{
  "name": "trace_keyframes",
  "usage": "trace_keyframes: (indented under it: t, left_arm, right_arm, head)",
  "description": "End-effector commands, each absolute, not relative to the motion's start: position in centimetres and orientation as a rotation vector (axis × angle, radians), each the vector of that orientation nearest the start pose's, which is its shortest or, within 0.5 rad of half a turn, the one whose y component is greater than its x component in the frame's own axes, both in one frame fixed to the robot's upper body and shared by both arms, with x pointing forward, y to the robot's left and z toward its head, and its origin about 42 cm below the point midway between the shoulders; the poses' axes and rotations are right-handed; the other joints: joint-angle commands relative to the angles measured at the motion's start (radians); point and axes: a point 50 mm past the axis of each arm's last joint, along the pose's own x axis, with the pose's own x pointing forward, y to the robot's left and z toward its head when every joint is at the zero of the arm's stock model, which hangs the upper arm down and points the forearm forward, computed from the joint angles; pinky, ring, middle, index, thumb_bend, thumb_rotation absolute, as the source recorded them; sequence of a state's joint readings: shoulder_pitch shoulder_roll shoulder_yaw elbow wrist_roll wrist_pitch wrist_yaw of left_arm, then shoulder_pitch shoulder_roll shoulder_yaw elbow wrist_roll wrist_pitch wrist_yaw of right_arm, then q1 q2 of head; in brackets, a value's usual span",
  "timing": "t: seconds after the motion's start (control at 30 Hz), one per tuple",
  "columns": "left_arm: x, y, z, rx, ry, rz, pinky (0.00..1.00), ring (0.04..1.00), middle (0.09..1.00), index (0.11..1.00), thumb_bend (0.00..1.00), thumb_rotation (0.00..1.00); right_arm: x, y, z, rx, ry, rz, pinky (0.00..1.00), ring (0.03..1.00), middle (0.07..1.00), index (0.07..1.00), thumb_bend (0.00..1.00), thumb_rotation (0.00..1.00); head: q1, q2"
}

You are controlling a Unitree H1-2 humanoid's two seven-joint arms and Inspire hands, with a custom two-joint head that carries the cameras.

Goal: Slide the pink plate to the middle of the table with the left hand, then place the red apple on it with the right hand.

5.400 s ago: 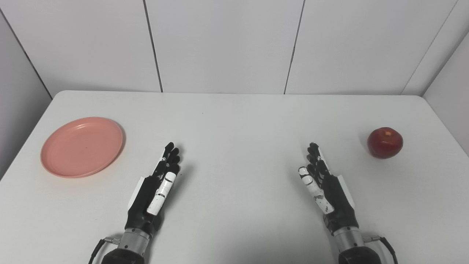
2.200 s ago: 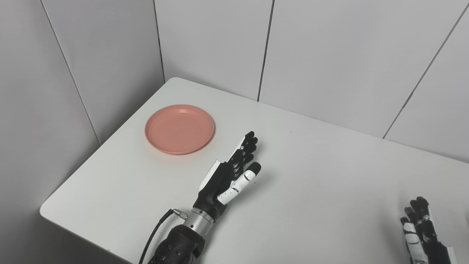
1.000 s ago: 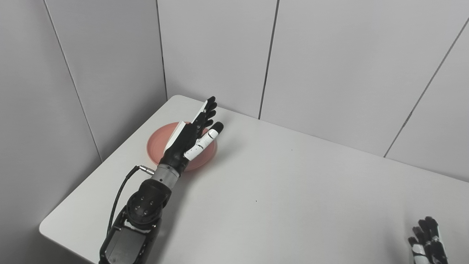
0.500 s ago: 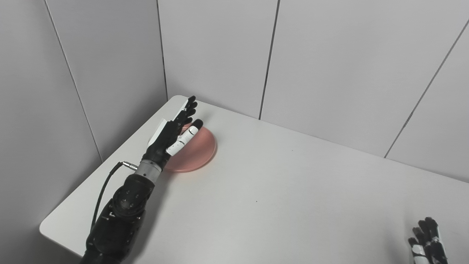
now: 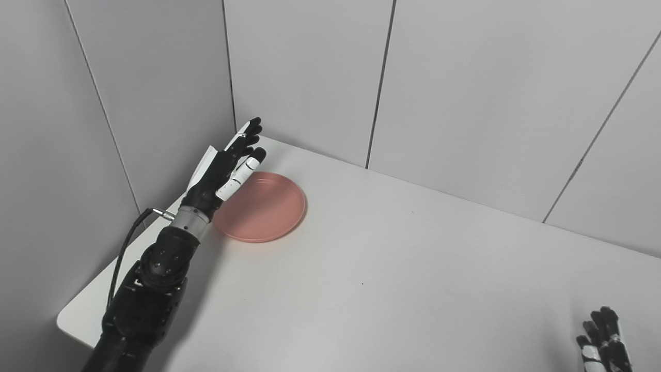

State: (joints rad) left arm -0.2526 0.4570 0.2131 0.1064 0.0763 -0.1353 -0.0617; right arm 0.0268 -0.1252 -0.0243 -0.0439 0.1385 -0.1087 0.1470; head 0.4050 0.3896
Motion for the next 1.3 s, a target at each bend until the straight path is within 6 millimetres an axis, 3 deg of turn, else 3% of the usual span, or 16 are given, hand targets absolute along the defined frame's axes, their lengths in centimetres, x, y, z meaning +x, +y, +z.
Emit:
trace_keyframes:
  t: [0.0, 0.27, 0.43, 0.6, 1.03, 1.17, 1.27]
  left_arm:
    - [36.4, 40.6, 24.9, 0.567, -0.396, 0.177, 0.90, 0.911, 0.917, 0.910, 0.71, 0.98]
    - [36.9, 42.5, 25.0, 0.585, -0.349, 0.226, 0.90, 0.883, 0.889, 0.895, 0.69, 1.00]
    - [37.2, 43.9, 24.5, 0.586, -0.283, 0.250, 0.94, 0.898, 0.894, 0.908, 0.78, 1.00]
    - [37.4, 45.0, 24.0, 0.567, -0.251, 0.260, 0.95, 0.913, 0.899, 0.916, 0.78, 1.00]
    - [38.1, 45.9, 21.9, 0.519, -0.203, 0.241, 0.89, 0.884, 0.892, 0.894, 0.72, 1.00]
    - [38.1, 46.1, 21.4, 0.556, -0.167, 0.235, 0.94, 0.901, 0.900, 0.903, 0.73, 1.00]
    - [38.2, 46.3, 20.6, 0.524, -0.160, 0.238, 0.92, 0.899, 0.901, 0.908, 0.76, 1.00]
  right_arm:
    - [26.4, -25.2, 9.3, 0.009, -0.093, 0.115, 1.00, 1.000, 1.000, 1.000, 0.63, 0.72]
    - [26.3, -25.3, 9.2, 0.010, -0.091, 0.117, 1.00, 1.000, 1.000, 1.000, 0.64, 0.73]
    - [26.3, -25.3, 9.2, 0.005, -0.090, 0.117, 1.00, 1.000, 1.000, 1.000, 0.64, 0.73]
    - [26.3, -25.3, 9.2, 0.004, -0.090, 0.115, 1.00, 1.000, 1.000, 1.000, 0.65, 0.74]
    - [26.2, -25.3, 9.1, 0.010, -0.090, 0.112, 1.00, 1.000, 1.000, 1.000, 0.65, 0.74]
    - [26.2, -25.2, 9.2, 0.010, -0.090, 0.113, 1.00, 0.998, 1.000, 1.000, 0.67, 0.74]
    - [26.2, -25.2, 9.2, 0.016, -0.091, 0.114, 1.00, 1.000, 1.000, 1.000, 0.68, 0.74]
  head:
    - [-0.002, -0.001]
    - [-0.001, -0.001]
    - [-0.003, -0.002]
    - [0.002, -0.002]
    - [0.001, -0.001]
    - [0.002, -0.001]
    - [0.000, 0.000]
